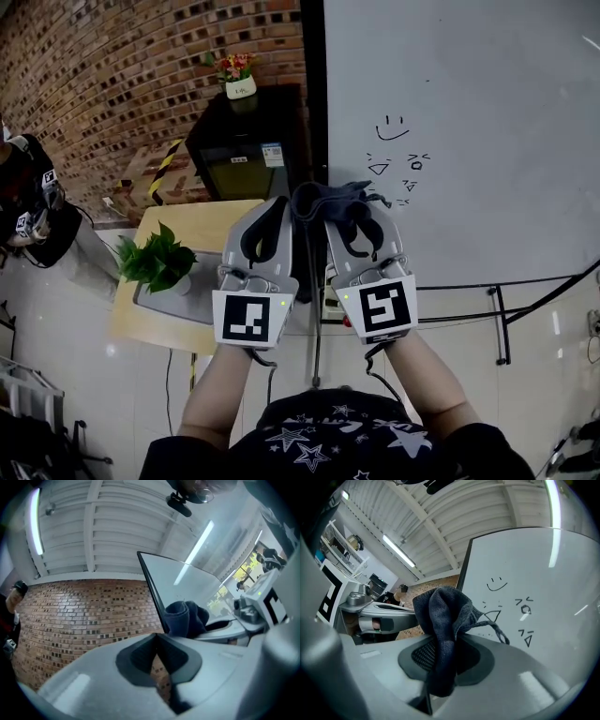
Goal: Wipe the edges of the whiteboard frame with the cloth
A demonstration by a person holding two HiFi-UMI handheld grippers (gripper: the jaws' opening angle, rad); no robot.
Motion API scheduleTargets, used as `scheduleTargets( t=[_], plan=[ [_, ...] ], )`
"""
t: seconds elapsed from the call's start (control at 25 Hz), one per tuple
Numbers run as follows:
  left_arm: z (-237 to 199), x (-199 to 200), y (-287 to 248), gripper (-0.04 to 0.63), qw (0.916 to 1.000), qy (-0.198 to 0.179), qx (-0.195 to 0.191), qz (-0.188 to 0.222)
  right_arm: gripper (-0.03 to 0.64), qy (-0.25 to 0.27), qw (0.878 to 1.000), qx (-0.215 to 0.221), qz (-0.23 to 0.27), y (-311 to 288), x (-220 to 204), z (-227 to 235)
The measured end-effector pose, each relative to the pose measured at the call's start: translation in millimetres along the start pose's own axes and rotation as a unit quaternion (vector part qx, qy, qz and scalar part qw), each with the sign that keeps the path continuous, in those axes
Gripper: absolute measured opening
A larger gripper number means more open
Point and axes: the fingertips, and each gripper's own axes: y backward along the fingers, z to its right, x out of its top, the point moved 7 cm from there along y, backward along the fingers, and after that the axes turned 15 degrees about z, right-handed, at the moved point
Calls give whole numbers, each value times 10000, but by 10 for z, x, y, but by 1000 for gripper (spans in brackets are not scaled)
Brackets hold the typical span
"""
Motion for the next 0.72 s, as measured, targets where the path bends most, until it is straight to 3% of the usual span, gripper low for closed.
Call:
scheduleTargets(
  t=[0.28, 0.72],
  plan=[
    [-118, 334, -321, 5, 9980, -237, -88, 585, 77, 105, 9991, -160, 366, -260, 381, 139],
    [-312, 719, -739, 5, 9921, -522, -183, 1123, 80, 468, 9962, -160, 714, -660, 950, 282]
  ],
)
